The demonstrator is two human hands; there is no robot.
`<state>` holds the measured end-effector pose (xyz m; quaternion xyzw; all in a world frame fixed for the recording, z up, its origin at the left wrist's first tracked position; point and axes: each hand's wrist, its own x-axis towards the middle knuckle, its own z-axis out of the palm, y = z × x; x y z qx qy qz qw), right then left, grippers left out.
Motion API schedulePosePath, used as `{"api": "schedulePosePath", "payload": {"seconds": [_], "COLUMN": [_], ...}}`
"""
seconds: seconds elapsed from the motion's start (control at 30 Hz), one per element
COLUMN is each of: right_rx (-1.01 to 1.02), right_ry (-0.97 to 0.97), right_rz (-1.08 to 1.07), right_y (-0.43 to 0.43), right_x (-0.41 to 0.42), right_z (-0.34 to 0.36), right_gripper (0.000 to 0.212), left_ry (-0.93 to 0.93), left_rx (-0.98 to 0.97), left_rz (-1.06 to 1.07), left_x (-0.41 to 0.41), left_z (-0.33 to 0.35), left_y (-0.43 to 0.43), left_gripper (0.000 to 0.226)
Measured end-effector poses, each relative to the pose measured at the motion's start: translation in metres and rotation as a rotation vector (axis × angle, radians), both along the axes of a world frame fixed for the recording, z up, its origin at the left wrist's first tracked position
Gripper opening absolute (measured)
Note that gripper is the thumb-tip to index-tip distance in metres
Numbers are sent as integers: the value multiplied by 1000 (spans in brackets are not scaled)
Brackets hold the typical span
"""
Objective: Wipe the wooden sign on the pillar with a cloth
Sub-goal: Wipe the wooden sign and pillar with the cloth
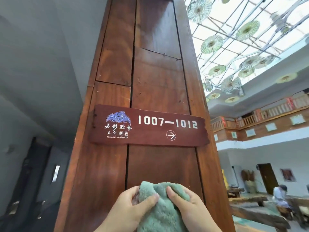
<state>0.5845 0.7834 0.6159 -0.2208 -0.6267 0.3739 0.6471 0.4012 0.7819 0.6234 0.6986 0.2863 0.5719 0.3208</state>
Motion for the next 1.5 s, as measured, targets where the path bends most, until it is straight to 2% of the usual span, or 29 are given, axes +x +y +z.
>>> {"api": "schedulePosePath", "payload": {"seconds": [0.13,0.3,0.6,0.73,0.9,0.97,1.07,1.13,1.23,1.3,1.37,1.5], "right_rx": [99,128,243,437,641,707,708,707,935,1077,1149,1047], "right_ry": [-33,-59,-103,-207,-312,-366,-406,-380,-308,-269,-287,-481], "right_rz": [-145,-178,-263,-530,-822,-937,-1023,-1058,-1197,-1136,-998,-859], "right_y": [37,65,100,113,123,124,124,123,121,116,113,110], "right_x": [-20,-32,-27,-18,-12,-9,-3,-2,-13,-28,-44,-70], "right_z": [27,57,77,84,87,85,86,85,77,72,71,84], "right_gripper": [14,15,16,10,54,63,69,71,52,47,52,76], "left_ry": [-20,-36,-62,-51,-22,49,210,269,291,328,355,401], "left_rx": [92,158,301,392,489,557,726,794,791,783,760,631], "left_rz": [50,43,124,232,388,505,721,811,858,863,841,758], "left_x": [-18,-34,-25,-14,1,5,6,3,0,-1,-3,-9], "left_z": [34,64,78,83,94,96,94,93,100,112,128,160], "left_y": [41,71,97,99,98,97,97,97,94,91,86,74], "left_gripper": [25,23,20,14,8,6,20,23,18,18,18,19]}}
